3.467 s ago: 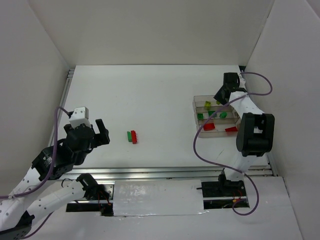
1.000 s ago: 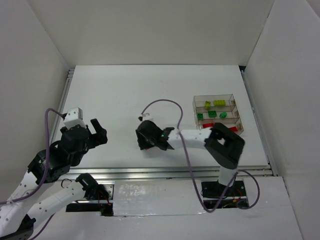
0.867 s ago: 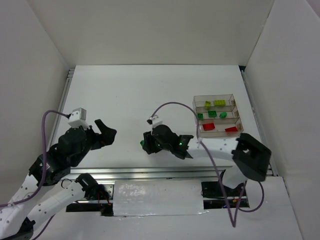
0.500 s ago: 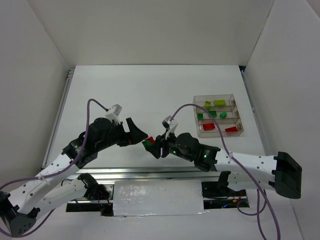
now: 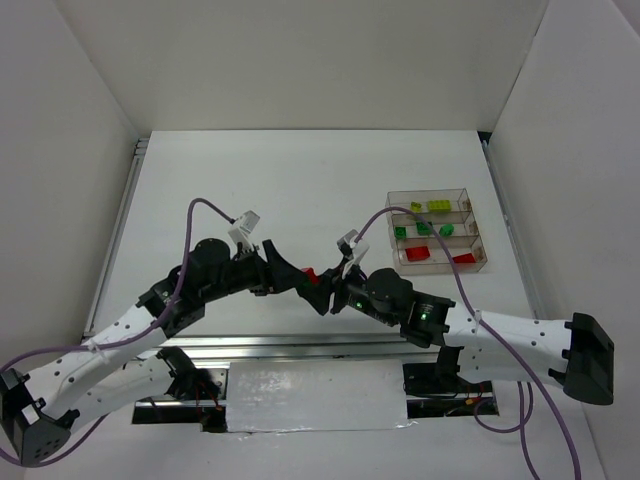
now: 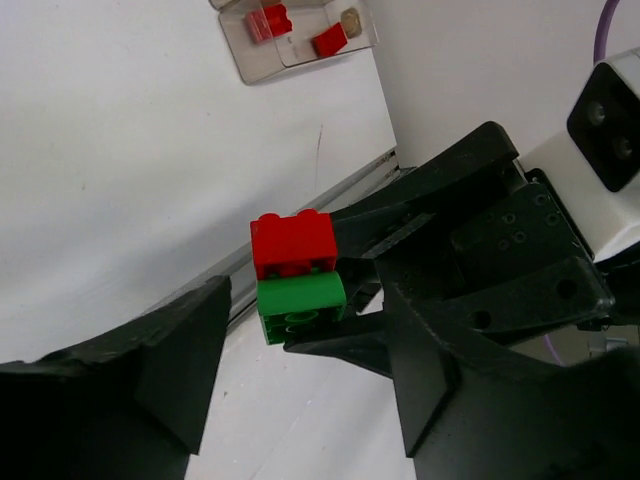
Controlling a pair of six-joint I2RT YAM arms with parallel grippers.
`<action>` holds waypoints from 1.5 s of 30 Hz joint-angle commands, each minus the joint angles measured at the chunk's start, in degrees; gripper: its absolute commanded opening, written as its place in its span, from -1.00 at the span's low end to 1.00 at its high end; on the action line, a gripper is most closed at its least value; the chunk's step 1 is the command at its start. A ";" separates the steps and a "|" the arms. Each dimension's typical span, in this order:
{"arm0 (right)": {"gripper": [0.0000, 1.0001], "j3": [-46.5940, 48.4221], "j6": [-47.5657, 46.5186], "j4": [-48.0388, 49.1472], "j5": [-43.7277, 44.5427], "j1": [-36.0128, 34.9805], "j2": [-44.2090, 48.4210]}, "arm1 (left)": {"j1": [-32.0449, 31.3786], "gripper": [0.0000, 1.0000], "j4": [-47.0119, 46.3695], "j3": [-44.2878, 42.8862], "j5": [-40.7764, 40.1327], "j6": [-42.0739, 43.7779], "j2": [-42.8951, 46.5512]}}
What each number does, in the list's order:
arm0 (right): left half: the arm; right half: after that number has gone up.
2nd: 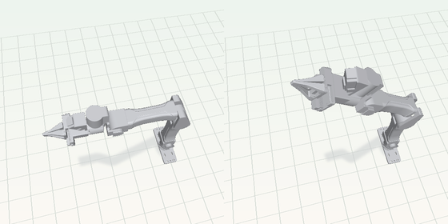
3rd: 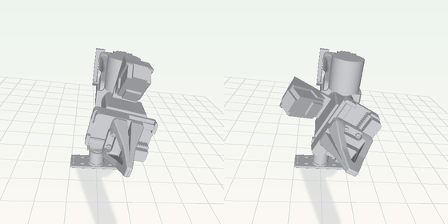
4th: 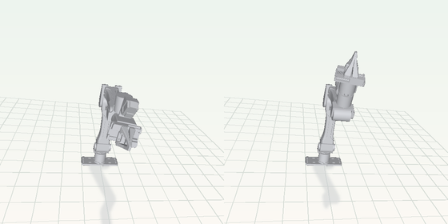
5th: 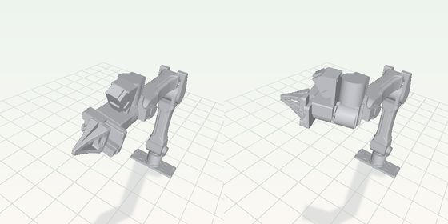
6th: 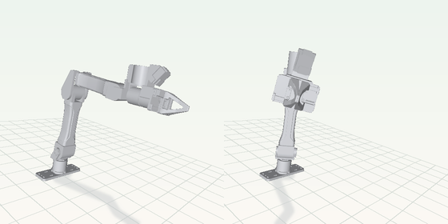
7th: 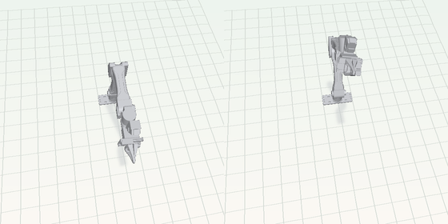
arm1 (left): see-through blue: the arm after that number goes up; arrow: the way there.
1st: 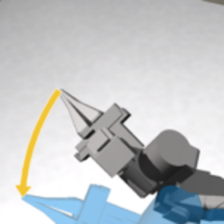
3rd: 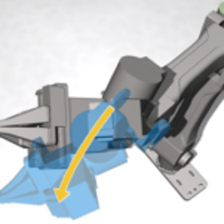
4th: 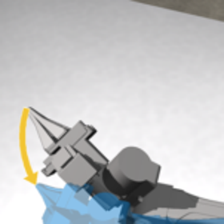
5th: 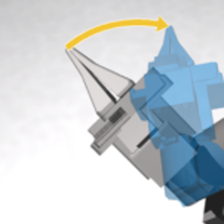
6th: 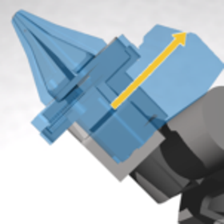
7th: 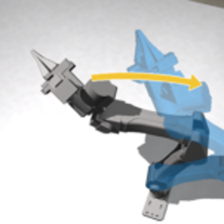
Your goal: Sort the legos into containers by color
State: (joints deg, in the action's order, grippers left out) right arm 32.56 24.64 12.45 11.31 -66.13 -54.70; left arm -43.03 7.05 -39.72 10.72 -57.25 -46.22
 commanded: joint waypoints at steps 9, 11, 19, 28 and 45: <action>-0.99 1.46 -0.30 4.52 -0.50 -1.02 0.20 | -1.45 -0.59 -3.44 -1.23 -0.26 1.62 -1.51; -0.95 1.90 -0.30 3.99 -0.41 -1.02 -0.06 | -1.45 -0.87 -3.79 -1.06 0.17 2.05 -1.68; 0.99 0.50 1.99 -1.71 -14.50 6.43 3.18 | -1.45 -1.00 -0.29 -2.55 -3.16 9.78 1.56; 0.99 -0.04 -0.39 -5.59 -46.46 14.10 15.75 | -1.54 -1.00 -2.64 -1.24 9.30 26.31 9.56; 0.62 0.14 7.43 10.74 -50.24 14.10 8.57 | -1.71 -1.00 -20.06 4.48 29.63 22.71 12.47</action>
State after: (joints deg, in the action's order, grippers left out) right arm 31.57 29.85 14.70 -35.90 -52.21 -45.01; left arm -44.45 -8.14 -35.00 38.48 -33.74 -33.95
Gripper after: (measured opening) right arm 0.817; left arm 0.467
